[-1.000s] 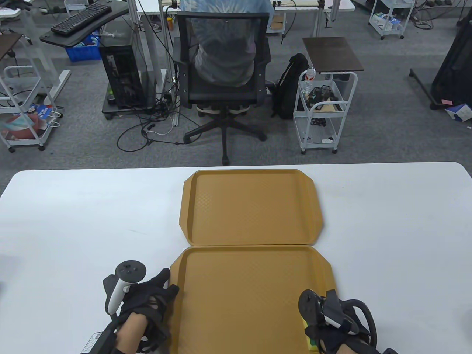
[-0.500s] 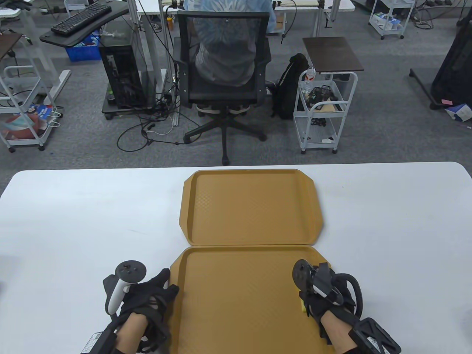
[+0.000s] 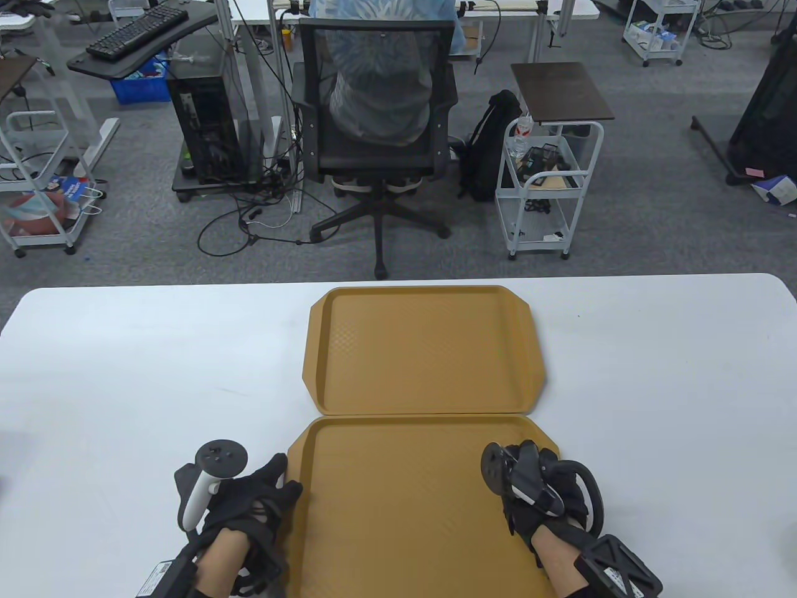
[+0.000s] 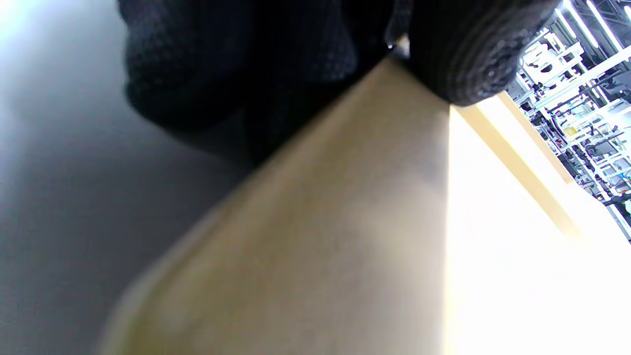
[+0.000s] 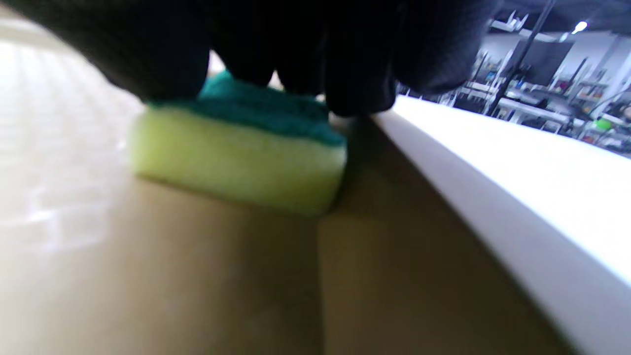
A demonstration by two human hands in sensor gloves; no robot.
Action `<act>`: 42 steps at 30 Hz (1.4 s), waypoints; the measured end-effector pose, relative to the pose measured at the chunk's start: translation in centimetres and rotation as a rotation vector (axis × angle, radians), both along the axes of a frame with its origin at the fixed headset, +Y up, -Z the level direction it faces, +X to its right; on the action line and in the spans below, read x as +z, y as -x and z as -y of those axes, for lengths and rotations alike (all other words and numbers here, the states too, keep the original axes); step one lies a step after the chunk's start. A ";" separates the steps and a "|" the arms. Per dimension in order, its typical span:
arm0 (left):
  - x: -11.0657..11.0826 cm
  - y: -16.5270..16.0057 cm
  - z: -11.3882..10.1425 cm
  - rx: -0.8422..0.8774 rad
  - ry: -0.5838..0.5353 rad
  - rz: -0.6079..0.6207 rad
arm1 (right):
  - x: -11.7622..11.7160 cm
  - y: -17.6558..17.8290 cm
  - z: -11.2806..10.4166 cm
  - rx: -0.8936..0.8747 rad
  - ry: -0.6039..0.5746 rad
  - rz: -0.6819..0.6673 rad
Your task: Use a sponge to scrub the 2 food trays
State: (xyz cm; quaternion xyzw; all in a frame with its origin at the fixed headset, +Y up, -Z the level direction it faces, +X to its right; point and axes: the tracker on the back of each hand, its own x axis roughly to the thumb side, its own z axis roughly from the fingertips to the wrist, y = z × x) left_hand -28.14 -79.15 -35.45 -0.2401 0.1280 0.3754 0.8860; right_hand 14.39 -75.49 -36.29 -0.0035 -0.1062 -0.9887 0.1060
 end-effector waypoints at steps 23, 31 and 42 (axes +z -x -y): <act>0.0 -0.1 0.0 -0.010 -0.006 0.000 | -1.9 9.6 0.2 -0.405 0.012 -0.050; 0.0 -0.1 0.1 -0.010 -0.005 0.002 | -2.3 16.0 0.6 -0.448 0.006 -0.123; 0.0 -0.1 0.1 -0.011 -0.006 0.004 | -2.1 21.1 0.8 -0.507 0.023 -0.177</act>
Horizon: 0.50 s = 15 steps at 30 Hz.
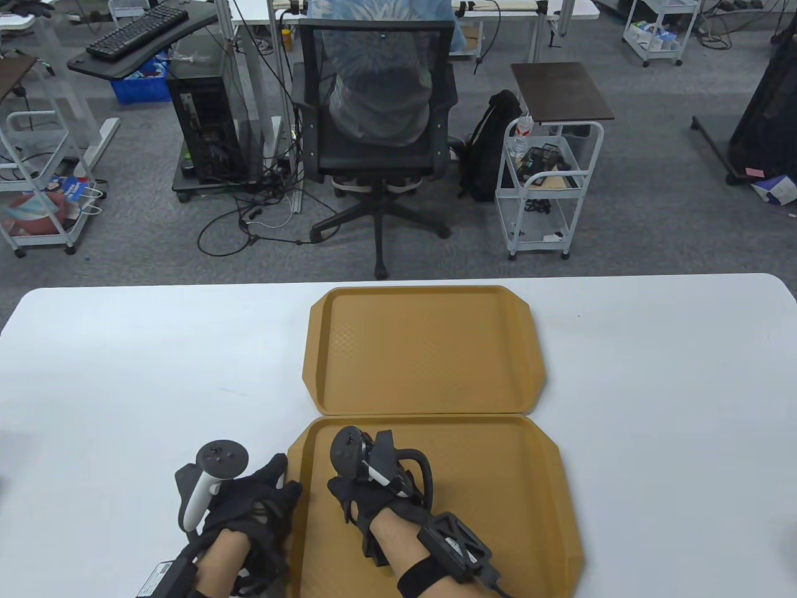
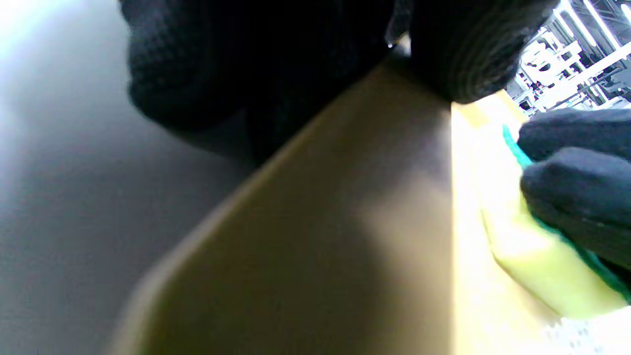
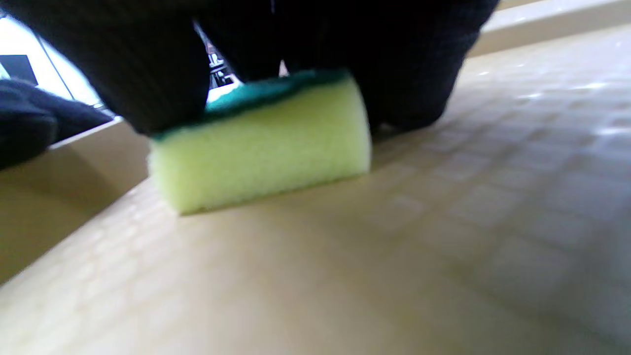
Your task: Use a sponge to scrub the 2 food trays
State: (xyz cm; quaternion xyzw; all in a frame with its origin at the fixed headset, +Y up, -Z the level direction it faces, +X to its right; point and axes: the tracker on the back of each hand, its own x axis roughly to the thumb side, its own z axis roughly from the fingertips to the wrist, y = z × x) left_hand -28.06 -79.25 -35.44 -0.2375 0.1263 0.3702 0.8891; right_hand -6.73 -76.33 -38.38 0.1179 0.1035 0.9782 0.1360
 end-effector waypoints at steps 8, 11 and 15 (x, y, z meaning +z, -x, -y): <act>0.0 0.0 0.0 -0.001 0.000 0.000 | 0.5 1.5 0.0 0.021 0.057 -0.043; 0.0 0.0 0.0 -0.001 -0.001 0.000 | 1.3 1.9 0.0 0.060 0.064 -0.061; 0.0 0.0 0.0 -0.001 -0.001 0.000 | 3.0 2.2 0.1 0.085 0.069 -0.095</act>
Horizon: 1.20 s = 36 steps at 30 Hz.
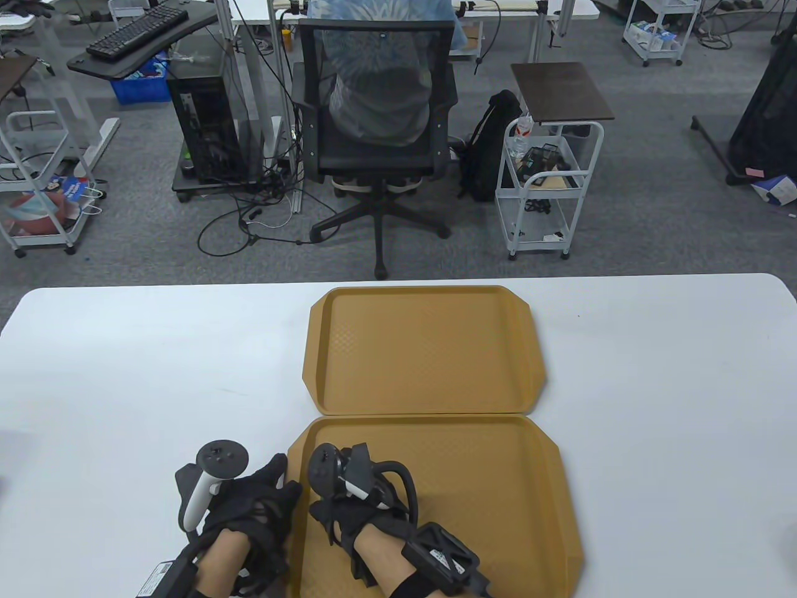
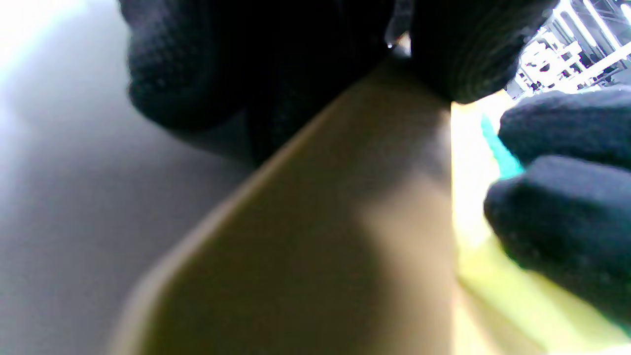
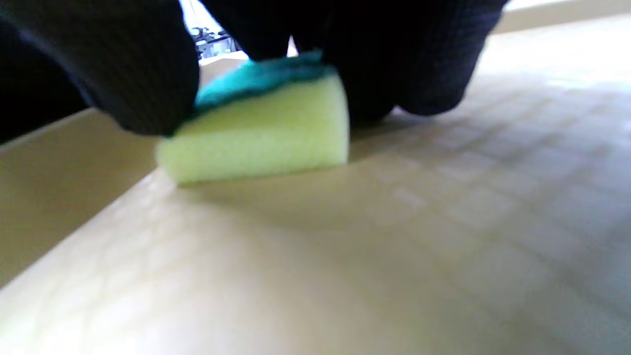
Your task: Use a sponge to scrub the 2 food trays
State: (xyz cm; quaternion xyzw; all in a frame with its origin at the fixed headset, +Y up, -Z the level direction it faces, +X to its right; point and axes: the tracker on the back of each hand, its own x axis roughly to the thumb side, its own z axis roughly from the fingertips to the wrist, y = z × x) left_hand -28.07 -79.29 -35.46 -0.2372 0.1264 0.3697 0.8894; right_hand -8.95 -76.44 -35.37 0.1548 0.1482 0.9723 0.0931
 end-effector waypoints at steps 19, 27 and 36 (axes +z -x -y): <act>0.0 0.0 0.0 -0.005 -0.003 -0.001 | 4.0 -1.1 0.2 0.116 -0.030 -0.051; 0.0 0.0 0.0 -0.009 -0.005 -0.002 | 4.2 -5.6 0.1 0.134 -0.036 -0.025; 0.0 0.0 0.0 -0.013 -0.006 -0.003 | 4.4 -12.4 0.2 0.142 -0.039 0.056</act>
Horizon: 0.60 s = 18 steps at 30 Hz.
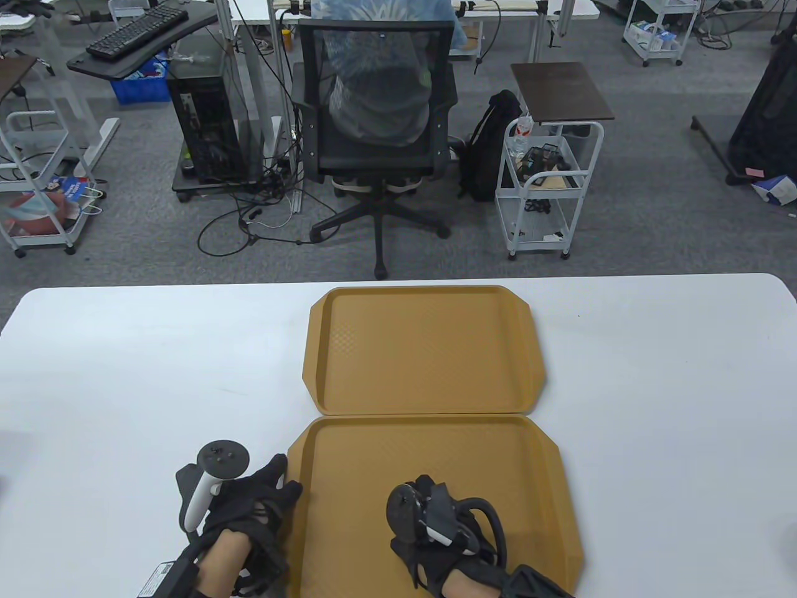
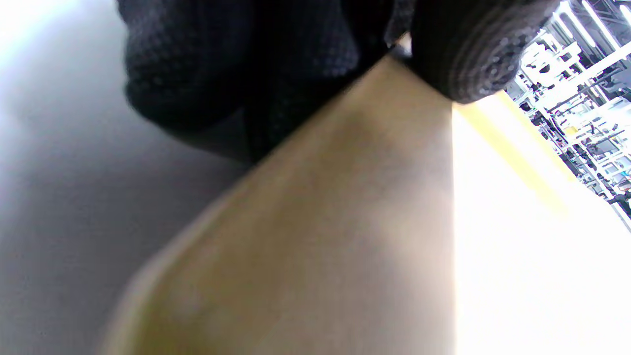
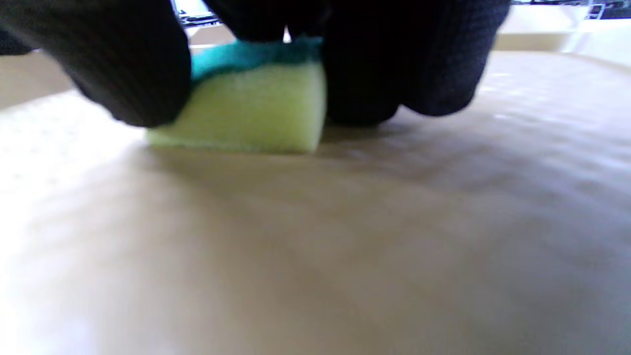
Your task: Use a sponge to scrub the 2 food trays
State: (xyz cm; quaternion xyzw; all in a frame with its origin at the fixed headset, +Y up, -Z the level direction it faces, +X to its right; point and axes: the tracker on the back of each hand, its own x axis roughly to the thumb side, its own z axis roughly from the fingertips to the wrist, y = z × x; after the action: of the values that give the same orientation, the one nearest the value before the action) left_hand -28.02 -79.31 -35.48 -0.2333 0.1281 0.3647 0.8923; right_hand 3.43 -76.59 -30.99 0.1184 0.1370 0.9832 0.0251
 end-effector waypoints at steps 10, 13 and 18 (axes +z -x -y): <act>0.0 0.0 0.0 -0.004 -0.002 0.001 | -0.4 -7.2 -0.2 0.037 0.013 0.109; 0.0 0.0 0.0 -0.006 -0.003 0.000 | -0.3 -8.6 -0.3 0.042 0.019 0.128; 0.0 -0.1 0.0 -0.008 -0.004 -0.002 | -0.1 -10.1 -0.3 0.032 0.028 0.155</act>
State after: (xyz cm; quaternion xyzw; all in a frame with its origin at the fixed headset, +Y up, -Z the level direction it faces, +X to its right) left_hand -27.96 -79.32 -35.45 -0.2309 0.1291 0.3616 0.8940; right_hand 13.49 -76.31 -31.12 0.0395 0.1502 0.9876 0.0218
